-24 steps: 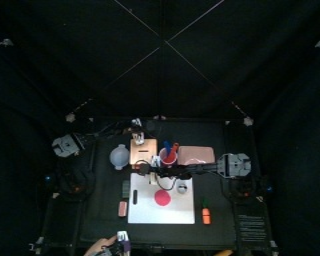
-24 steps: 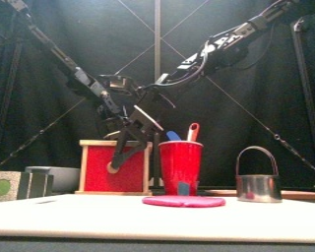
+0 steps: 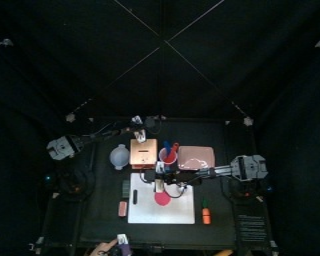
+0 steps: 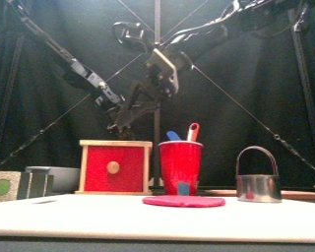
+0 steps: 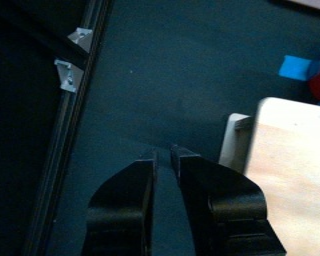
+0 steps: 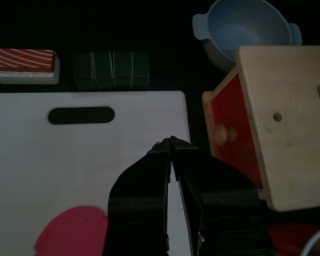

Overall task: Get the cutter from the drawer then cut the dough then place the extra dough in the bowl
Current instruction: Cut the dough

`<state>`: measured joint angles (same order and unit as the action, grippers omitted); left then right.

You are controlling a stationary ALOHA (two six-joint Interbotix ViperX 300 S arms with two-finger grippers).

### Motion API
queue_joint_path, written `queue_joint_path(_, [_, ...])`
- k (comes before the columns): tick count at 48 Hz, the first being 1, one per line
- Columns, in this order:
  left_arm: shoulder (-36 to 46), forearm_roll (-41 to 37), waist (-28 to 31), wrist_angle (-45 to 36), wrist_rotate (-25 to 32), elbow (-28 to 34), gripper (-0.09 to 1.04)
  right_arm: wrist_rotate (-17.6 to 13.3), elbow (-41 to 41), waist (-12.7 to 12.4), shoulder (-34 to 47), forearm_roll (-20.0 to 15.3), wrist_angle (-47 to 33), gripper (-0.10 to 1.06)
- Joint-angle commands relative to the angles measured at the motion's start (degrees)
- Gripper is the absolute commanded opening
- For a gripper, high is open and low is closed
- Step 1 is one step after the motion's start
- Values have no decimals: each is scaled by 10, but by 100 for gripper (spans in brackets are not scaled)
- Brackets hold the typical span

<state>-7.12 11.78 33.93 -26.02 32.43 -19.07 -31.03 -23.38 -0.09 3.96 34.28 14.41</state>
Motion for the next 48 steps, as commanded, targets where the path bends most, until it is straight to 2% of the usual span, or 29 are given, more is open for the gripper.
queue_joint_path(1, [30,12,-25,20,-6,2,62,-1,-24,0,-54,-6,-1,46])
queue_joint_path(8, [55,29,-65,62,-8,-18,62,-1,-59,4,-105,-25,18,48])
queue_joint_path(21, [97,66,-144,200,-8,-84,62,-2,-120,22,-185,-57,77,65])
queue_joint_path(27, [117,90,-192,313,-8,-143,62,-2,-156,29,-215,-81,83,71])
queue_joint_path(40, [156,140,-332,654,-16,-302,62,-3,-194,49,-250,-115,128,97])
queue_joint_path(48, [157,185,-397,751,-19,-357,64,-2,-200,54,-248,-139,171,102])
